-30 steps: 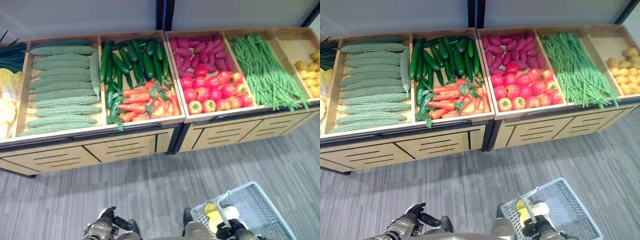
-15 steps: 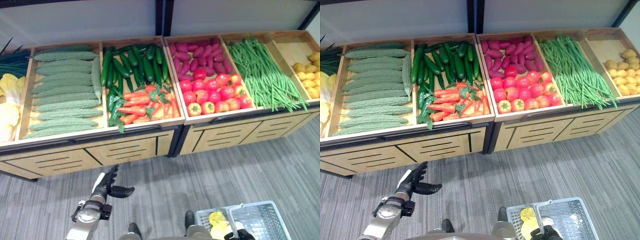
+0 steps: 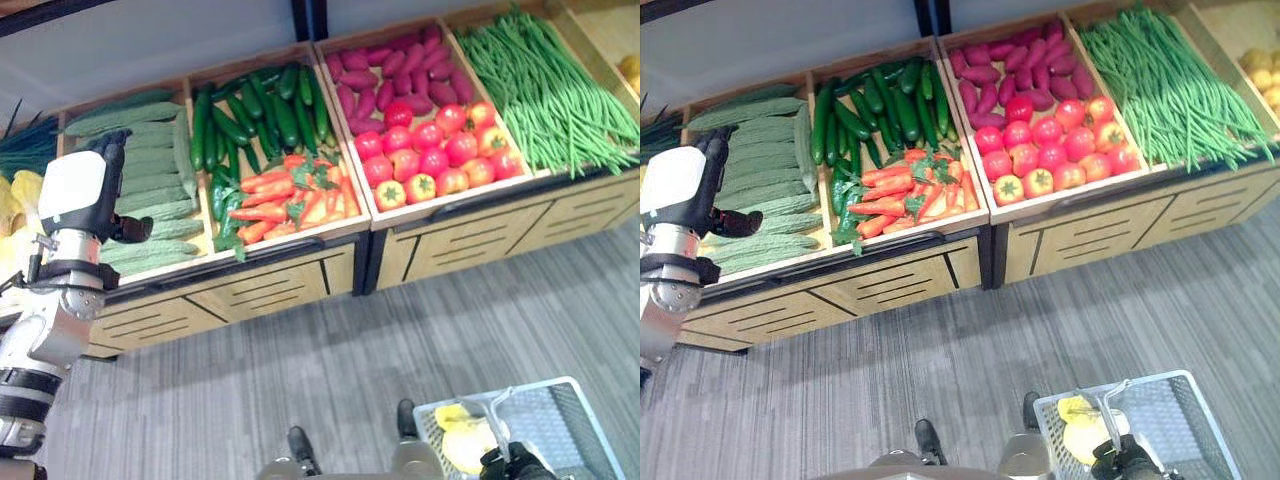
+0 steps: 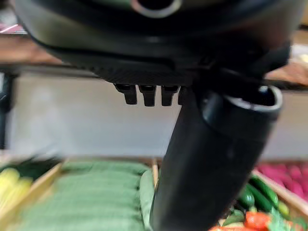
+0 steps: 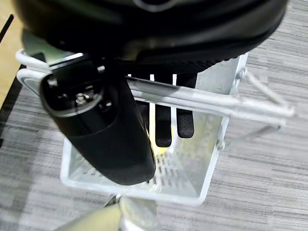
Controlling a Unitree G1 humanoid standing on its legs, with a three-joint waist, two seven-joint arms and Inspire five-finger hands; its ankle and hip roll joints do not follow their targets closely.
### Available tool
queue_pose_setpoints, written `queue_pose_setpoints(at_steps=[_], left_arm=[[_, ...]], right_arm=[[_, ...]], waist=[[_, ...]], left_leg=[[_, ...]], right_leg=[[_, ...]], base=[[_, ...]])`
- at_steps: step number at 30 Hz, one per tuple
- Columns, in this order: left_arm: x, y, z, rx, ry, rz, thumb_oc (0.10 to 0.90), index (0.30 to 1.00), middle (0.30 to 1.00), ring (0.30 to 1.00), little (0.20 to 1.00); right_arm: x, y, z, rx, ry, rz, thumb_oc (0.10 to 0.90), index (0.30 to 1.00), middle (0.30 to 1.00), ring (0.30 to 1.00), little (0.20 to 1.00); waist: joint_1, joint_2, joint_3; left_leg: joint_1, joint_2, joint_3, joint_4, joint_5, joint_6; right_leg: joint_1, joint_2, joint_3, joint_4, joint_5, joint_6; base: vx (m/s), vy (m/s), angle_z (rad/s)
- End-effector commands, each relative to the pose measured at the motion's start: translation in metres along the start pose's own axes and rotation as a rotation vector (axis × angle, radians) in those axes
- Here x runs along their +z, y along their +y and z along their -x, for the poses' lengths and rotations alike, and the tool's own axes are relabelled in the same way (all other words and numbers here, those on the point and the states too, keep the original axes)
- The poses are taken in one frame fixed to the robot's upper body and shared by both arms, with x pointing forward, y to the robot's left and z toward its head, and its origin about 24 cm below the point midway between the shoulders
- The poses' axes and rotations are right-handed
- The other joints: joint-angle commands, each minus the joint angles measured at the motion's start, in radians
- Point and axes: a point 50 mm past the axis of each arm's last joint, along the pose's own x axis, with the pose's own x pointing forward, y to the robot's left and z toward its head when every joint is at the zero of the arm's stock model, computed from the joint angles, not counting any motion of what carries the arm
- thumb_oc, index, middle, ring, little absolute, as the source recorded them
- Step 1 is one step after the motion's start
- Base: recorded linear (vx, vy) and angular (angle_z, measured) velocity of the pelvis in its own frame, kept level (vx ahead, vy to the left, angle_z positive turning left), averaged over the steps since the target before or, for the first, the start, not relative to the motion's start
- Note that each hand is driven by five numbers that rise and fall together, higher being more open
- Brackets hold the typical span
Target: Get the vegetables into the basket
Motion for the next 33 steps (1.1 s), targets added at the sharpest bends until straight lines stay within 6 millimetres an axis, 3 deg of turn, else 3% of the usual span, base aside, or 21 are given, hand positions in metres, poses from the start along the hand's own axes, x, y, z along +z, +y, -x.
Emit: queue_pose_setpoints(at_steps=[1,4,8,9,12,14,17,18,19,22,24,25,33], left_arm=[[-0.002,0.04,-0.021,0.189,0.0,-0.099,0.9,1.0,1.0,1.0,1.0],[0.0,0.037,-0.041,0.131,0.007,-0.198,0.9,1.0,1.0,1.0,1.0],[-0.005,0.022,-0.057,0.04,0.09,-0.218,0.9,1.0,1.0,1.0,1.0],[-0.013,0.01,-0.06,-0.019,0.178,-0.204,0.9,1.0,1.0,1.0,1.0],[-0.017,0.002,-0.063,-0.07,0.246,-0.208,0.9,1.0,1.0,1.0,1.0],[-0.016,-0.003,-0.066,-0.098,0.28,-0.194,0.9,1.0,1.0,1.0,1.0],[-0.019,0.006,-0.073,-0.099,0.324,-0.213,0.9,1.0,1.0,1.0,1.0],[-0.019,0.006,-0.073,-0.099,0.323,-0.213,0.9,1.0,1.0,1.0,1.0],[-0.021,0.013,-0.076,-0.086,0.338,-0.224,0.9,1.0,1.0,1.0,1.0],[-0.021,0.021,-0.079,-0.066,0.343,-0.231,0.9,1.0,1.0,1.0,1.0],[-0.02,0.027,-0.083,-0.053,0.344,-0.238,0.9,1.0,1.0,1.0,1.0],[-0.019,0.028,-0.083,-0.05,0.346,-0.226,0.4,0.3,0.3,0.3,0.3],[-0.011,0.028,-0.087,-0.047,0.316,-0.236,0.4,0.3,0.3,0.3,0.3]], right_arm=[[0.017,0.016,0.0,0.039,-0.07,0.026,0.4,0.3,0.3,0.3,0.3],[0.03,0.004,-0.002,-0.004,-0.11,0.043,0.4,0.3,0.3,0.3,0.3],[0.046,0.0,-0.003,-0.032,-0.152,0.028,0.4,0.3,0.3,0.3,0.3],[0.052,0.002,-0.003,-0.032,-0.165,0.021,0.4,0.3,0.3,0.3,0.3],[0.053,0.009,-0.003,-0.019,-0.164,0.011,0.4,0.3,0.3,0.3,0.3],[0.054,0.015,-0.002,-0.006,-0.167,0.004,0.4,0.3,0.3,0.3,0.3],[0.055,0.029,0.001,0.035,-0.183,0.002,0.4,0.3,0.3,0.3,0.3],[0.055,0.029,0.001,0.035,-0.183,0.002,0.4,0.3,0.3,0.3,0.3],[0.056,0.034,0.001,0.051,-0.188,0.005,0.4,0.3,0.3,0.3,0.3],[0.057,0.039,0.003,0.067,-0.198,0.002,0.4,0.3,0.3,0.3,0.3],[0.062,0.051,0.005,0.11,-0.219,0.0,0.4,0.3,0.3,0.3,0.3],[0.064,0.054,0.006,0.121,-0.223,0.003,0.4,0.3,0.3,0.3,0.3],[0.073,0.063,0.008,0.145,-0.257,0.028,0.4,0.3,0.3,0.3,0.3]], waist=[[-0.032,-0.003,0.005],[-0.062,0.025,0.021],[-0.088,0.04,0.046],[-0.101,0.04,0.059],[-0.108,0.032,0.066],[-0.11,0.018,0.072],[-0.11,-0.016,0.08],[-0.11,-0.016,0.08],[-0.106,-0.037,0.089],[-0.104,-0.057,0.097],[-0.099,-0.093,0.107],[-0.094,-0.106,0.108],[-0.076,-0.148,0.112]], left_leg=[[-0.031,0.039,-0.116,0.002,-0.006,-0.072],[-0.059,0.04,-0.107,0.002,0.005,-0.074],[-0.088,0.044,-0.095,0.002,0.014,-0.076],[-0.1,0.045,-0.084,0.002,0.02,-0.078],[-0.114,0.05,-0.083,0.002,0.027,-0.079],[-0.128,0.056,-0.085,0.002,0.032,-0.08],[-0.155,0.065,-0.092,0.002,0.039,-0.083],[-0.155,0.065,-0.092,0.002,0.039,-0.083],[-0.179,0.068,-0.097,0.002,0.051,-0.084],[-0.198,0.072,-0.103,0.002,0.053,-0.085],[-0.228,0.079,-0.116,0.002,0.065,-0.086],[-0.235,0.079,-0.122,0.002,0.066,-0.085],[-0.228,0.082,-0.132,0.002,0.062,-0.084]], right_leg=[[-0.033,0.015,-0.005,0.016,-0.015,0.064],[-0.075,0.021,0.013,0.018,-0.006,0.065],[-0.124,0.03,0.039,0.02,0.01,0.066],[-0.143,0.032,0.05,0.021,0.016,0.066],[-0.156,0.036,0.052,0.02,0.02,0.064],[-0.169,0.039,0.052,0.021,0.023,0.062],[-0.192,0.045,0.045,0.022,0.03,0.063],[-0.192,0.045,0.045,0.022,0.03,0.063],[-0.213,0.048,0.042,0.022,0.041,0.062],[-0.228,0.049,0.039,0.023,0.044,0.063],[-0.249,0.054,0.03,0.025,0.05,0.062],[-0.255,0.057,0.034,0.023,0.051,0.061],[-0.249,0.065,0.038,0.022,0.05,0.058]], base=[[0.0,0.005,-0.34],[-0.02,0.011,-0.26],[-0.02,0.001,-0.32],[-0.03,-0.019,-0.34],[-0.02,-0.044,-0.24],[-0.05,-0.058,0.0],[-0.04,-0.045,0.09],[-0.09,-0.051,0.08],[-0.06,-0.031,0.08],[-0.07,-0.038,0.02],[-0.07,-0.045,0.08],[-0.02,-0.025,0.05],[0.0,0.001,0.0]])
